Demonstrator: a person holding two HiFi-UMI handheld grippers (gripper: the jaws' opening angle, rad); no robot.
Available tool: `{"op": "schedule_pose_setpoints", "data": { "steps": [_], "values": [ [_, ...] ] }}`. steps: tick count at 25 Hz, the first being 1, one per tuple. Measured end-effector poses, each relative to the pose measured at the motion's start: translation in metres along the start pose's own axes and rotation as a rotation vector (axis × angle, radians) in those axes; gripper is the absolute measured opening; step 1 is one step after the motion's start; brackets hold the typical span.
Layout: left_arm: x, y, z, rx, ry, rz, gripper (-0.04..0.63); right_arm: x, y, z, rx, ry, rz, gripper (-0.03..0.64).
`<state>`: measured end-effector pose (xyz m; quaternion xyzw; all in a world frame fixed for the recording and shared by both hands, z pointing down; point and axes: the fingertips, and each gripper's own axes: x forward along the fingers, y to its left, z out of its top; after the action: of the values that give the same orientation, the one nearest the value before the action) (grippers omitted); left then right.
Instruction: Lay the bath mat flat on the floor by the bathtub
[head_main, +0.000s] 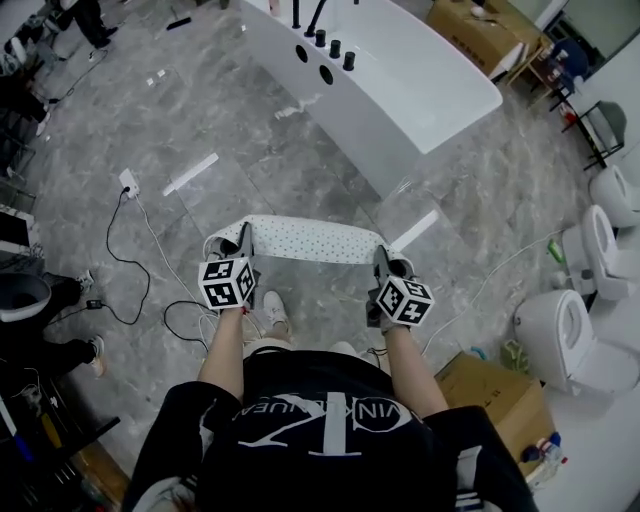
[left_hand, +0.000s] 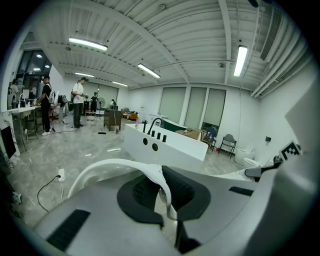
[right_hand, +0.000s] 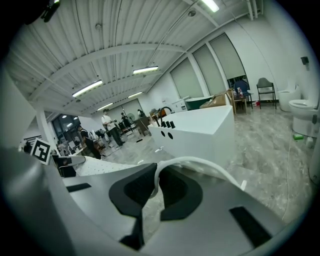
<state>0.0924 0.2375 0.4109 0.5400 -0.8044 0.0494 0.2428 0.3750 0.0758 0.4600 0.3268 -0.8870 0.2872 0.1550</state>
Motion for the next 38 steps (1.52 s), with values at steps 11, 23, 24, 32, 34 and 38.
{"op": "schedule_pose_setpoints", "data": {
  "steps": [11, 23, 24, 32, 34, 38],
  "values": [
    [0.039, 0.113, 0.03, -0.062, 0.025, 0.027, 0.022, 0.101, 0.077, 0.009, -0.009, 0.043, 0.007, 0.034],
    [0.078, 0.213, 0.058, -0.074, 0.023, 0.013, 0.021, 0.188, 0.144, 0.009, 0.007, 0.044, -0.006, 0.034],
    [0.08, 0.218, 0.06, -0.074, 0.02, 0.016, 0.022, 0.193, 0.147, 0.009, 0.014, 0.046, -0.002, 0.034],
    [0.125, 0.262, 0.081, -0.076, 0.03, 0.025, 0.021, 0.263, 0.166, 0.022, -0.005, 0.075, 0.008, 0.034],
    [0.141, 0.274, 0.091, -0.06, 0.037, 0.021, 0.021, 0.286, 0.17, 0.027, 0.002, 0.08, 0.007, 0.034],
    [0.176, 0.297, 0.116, -0.04, 0.038, 0.025, 0.021, 0.334, 0.177, 0.047, 0.031, 0.074, 0.002, 0.034]
  ]
}}
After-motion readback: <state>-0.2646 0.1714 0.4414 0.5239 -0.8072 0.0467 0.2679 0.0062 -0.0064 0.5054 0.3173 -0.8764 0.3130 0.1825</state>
